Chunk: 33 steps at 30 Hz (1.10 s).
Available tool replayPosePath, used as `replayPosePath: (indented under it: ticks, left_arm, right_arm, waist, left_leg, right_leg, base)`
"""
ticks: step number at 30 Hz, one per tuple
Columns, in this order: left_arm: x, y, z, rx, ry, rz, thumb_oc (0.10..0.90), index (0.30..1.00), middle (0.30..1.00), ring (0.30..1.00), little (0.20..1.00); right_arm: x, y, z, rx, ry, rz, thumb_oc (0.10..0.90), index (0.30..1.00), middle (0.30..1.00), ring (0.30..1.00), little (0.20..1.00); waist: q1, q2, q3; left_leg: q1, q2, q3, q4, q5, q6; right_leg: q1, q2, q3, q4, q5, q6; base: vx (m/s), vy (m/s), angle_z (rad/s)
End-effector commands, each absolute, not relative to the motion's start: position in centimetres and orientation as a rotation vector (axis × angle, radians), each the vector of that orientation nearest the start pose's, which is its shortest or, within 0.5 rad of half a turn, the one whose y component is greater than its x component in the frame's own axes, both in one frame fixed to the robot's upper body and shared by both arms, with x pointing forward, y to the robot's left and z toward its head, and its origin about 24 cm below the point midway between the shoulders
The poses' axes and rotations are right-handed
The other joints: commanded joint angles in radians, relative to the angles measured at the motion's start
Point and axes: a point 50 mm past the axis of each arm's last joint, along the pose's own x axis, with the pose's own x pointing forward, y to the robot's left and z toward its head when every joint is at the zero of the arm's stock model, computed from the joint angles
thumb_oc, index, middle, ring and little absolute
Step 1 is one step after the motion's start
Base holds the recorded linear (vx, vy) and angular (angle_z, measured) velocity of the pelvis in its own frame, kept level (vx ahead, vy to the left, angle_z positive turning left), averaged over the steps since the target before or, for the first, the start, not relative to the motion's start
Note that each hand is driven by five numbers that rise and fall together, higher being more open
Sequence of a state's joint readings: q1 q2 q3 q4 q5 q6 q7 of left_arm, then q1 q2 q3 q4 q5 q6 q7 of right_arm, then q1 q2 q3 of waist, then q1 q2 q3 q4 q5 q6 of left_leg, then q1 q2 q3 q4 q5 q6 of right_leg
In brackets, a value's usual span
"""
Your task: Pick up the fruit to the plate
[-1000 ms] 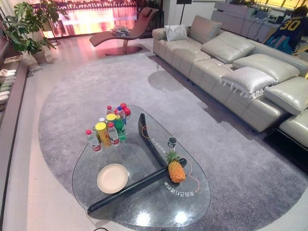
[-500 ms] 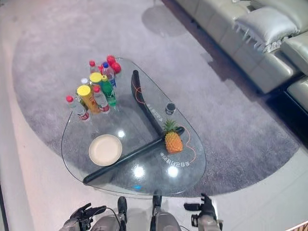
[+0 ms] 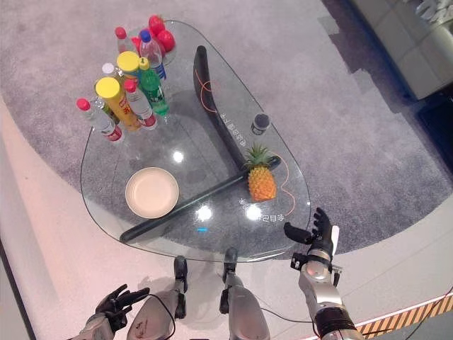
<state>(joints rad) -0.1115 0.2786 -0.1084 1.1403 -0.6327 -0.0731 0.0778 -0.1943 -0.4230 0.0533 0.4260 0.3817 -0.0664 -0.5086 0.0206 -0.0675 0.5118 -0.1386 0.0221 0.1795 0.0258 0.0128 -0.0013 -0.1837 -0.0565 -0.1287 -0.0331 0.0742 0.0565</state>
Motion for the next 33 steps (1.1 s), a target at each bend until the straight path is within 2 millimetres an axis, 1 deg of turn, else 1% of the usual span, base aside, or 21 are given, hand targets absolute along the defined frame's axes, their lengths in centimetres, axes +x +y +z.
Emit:
replayPosePath:
  ticks: [1,2,5,6,8,9,11,12,13,14,17,22,28,33]
  left_arm:
    - [12.8,25.4,-14.3,-0.188,0.972,0.474,0.800,0.900,0.900,0.900,0.900]
    - [13.2,25.3,-14.1,-0.193,0.961,0.471,0.800,0.900,0.900,0.900,0.900]
    - [14.3,24.9,-13.7,-0.200,0.938,0.462,0.800,0.900,0.900,0.900,0.900]
    - [14.6,24.8,-13.6,-0.202,0.932,0.457,0.800,0.900,0.900,0.900,0.900]
    - [15.1,24.5,-13.5,-0.207,0.925,0.450,0.800,0.900,0.900,0.900,0.900]
    - [15.5,24.2,-13.3,-0.220,0.912,0.440,0.800,0.900,0.900,0.900,0.900]
    - [16.0,23.8,-13.2,-0.233,0.897,0.429,0.800,0.900,0.900,0.900,0.900]
    - [16.0,23.7,-13.1,-0.233,0.896,0.428,0.800,0.900,0.900,0.900,0.900]
    - [16.2,23.3,-13.1,-0.233,0.891,0.418,0.800,0.900,0.900,0.900,0.900]
    - [16.6,23.0,-12.9,-0.234,0.882,0.410,0.800,0.900,0.900,0.900,0.900]
    - [17.0,22.6,-12.7,-0.242,0.870,0.397,0.800,0.900,0.900,0.900,0.900]
    - [17.5,22.3,-12.5,-0.242,0.858,0.377,0.800,0.900,0.900,0.900,0.900]
    - [18.1,21.8,-12.2,-0.247,0.837,0.344,0.800,0.900,0.900,0.900,0.900]
    - [18.4,21.4,-12.0,-0.259,0.820,0.327,0.800,0.900,0.900,0.900,0.900]
  right_arm:
    - [28.0,-29.0,10.0,-0.146,-0.205,-0.664,0.800,0.900,0.900,0.900,0.900]
    - [28.3,-28.5,11.6,-0.127,-0.277,-0.650,0.800,0.900,0.900,0.900,0.900]
    - [29.2,-27.1,15.0,-0.096,-0.420,-0.601,0.800,0.900,0.900,0.900,0.900]
    - [29.5,-26.5,16.2,-0.075,-0.457,-0.575,0.800,0.900,0.900,0.900,0.900]
    - [29.9,-25.6,17.5,-0.055,-0.506,-0.537,0.800,0.900,0.900,0.900,0.900]
    - [30.1,-25.1,18.5,-0.052,-0.541,-0.518,0.800,0.900,0.900,0.900,0.900]
    - [30.6,-24.3,19.5,-0.050,-0.560,-0.494,0.800,0.900,0.900,0.900,0.900]
    - [30.7,-24.2,19.6,-0.048,-0.561,-0.493,0.800,0.900,0.900,0.900,0.900]
    - [31.2,-23.7,20.2,-0.043,-0.560,-0.485,0.800,0.900,0.900,0.900,0.900]
    - [31.6,-23.4,20.7,-0.045,-0.559,-0.490,0.800,0.900,0.900,0.900,0.900]
    - [32.4,-23.1,21.2,-0.062,-0.533,-0.505,0.800,0.900,0.900,0.900,0.900]
    - [33.6,-23.3,21.5,-0.120,-0.480,-0.576,0.800,0.900,0.900,0.900,0.900]
    - [34.9,-24.9,21.6,-0.182,-0.395,-0.721,0.800,0.900,0.900,0.900,0.900]
    - [35.5,-25.3,21.9,-0.225,-0.355,-0.782,0.800,0.900,0.900,0.900,0.900]
  waist:
    - [0.005,-0.004,-0.028]
    - [0.005,-0.004,-0.016]
    - [0.009,-0.004,0.008]
    - [0.010,-0.003,0.008]
    - [0.012,-0.001,0.008]
    - [0.015,0.002,0.008]
    - [0.021,0.006,0.008]
    - [0.022,0.007,0.008]
    - [0.030,0.013,0.008]
    - [0.035,0.016,0.008]
    - [0.045,0.023,0.008]
    - [0.063,0.032,0.008]
    - [0.082,0.048,0.008]
    - [0.089,0.057,0.008]
  left_leg:
    - [-0.102,-0.037,-0.021,0.164,-0.071,-0.009]
    - [-0.117,-0.039,-0.021,0.174,-0.072,-0.007]
    - [-0.148,-0.041,-0.021,0.197,-0.078,-0.003]
    - [-0.165,-0.043,-0.022,0.204,-0.078,-0.003]
    - [-0.189,-0.044,-0.022,0.216,-0.079,-0.003]
    - [-0.206,-0.045,-0.024,0.228,-0.081,-0.002]
    - [-0.227,-0.048,-0.027,0.241,-0.085,-0.002]
    - [-0.230,-0.048,-0.028,0.243,-0.085,-0.002]
    - [-0.239,-0.050,-0.031,0.250,-0.090,0.000]
    - [-0.256,-0.054,-0.034,0.253,-0.084,0.001]
    - [-0.282,-0.061,-0.040,0.259,-0.082,0.003]
    - [-0.324,-0.068,-0.046,0.267,-0.077,0.007]
    - [-0.374,-0.078,-0.054,0.269,-0.076,0.011]
    - [-0.406,-0.084,-0.057,0.271,-0.071,0.012]
  right_leg:
    - [-0.063,-0.004,-0.028,0.183,-0.054,0.026]
    - [-0.076,-0.003,-0.030,0.191,-0.054,0.026]
    - [-0.105,-0.003,-0.037,0.211,-0.058,0.023]
    - [-0.120,-0.002,-0.040,0.218,-0.060,0.021]
    - [-0.143,-0.003,-0.045,0.230,-0.063,0.019]
    - [-0.160,-0.004,-0.049,0.240,-0.065,0.017]
    - [-0.181,-0.006,-0.052,0.254,-0.070,0.015]
    - [-0.183,-0.007,-0.053,0.255,-0.070,0.015]
    - [-0.193,-0.007,-0.055,0.265,-0.077,0.014]
    - [-0.208,-0.010,-0.057,0.269,-0.074,0.011]
    - [-0.233,-0.014,-0.059,0.277,-0.074,0.010]
    - [-0.279,-0.022,-0.070,0.297,-0.071,0.013]
    - [-0.337,-0.027,-0.079,0.313,-0.066,0.017]
    - [-0.373,-0.025,-0.079,0.316,-0.059,0.016]
  base:
    - [-0.04,0.020,0.01]
    - [-0.04,0.025,0.02]
    - [-0.05,0.028,0.00]
    - [-0.04,0.027,0.01]
    - [-0.02,0.013,0.00]
    - [-0.01,0.033,0.02]
    - [0.00,0.034,0.03]
    - [0.02,0.043,0.03]
    - [0.02,0.045,0.03]
    - [0.02,0.053,0.05]
    - [0.01,0.040,0.05]
    - [0.01,0.025,0.09]
    - [0.01,0.037,0.11]
    - [0.00,0.029,0.03]
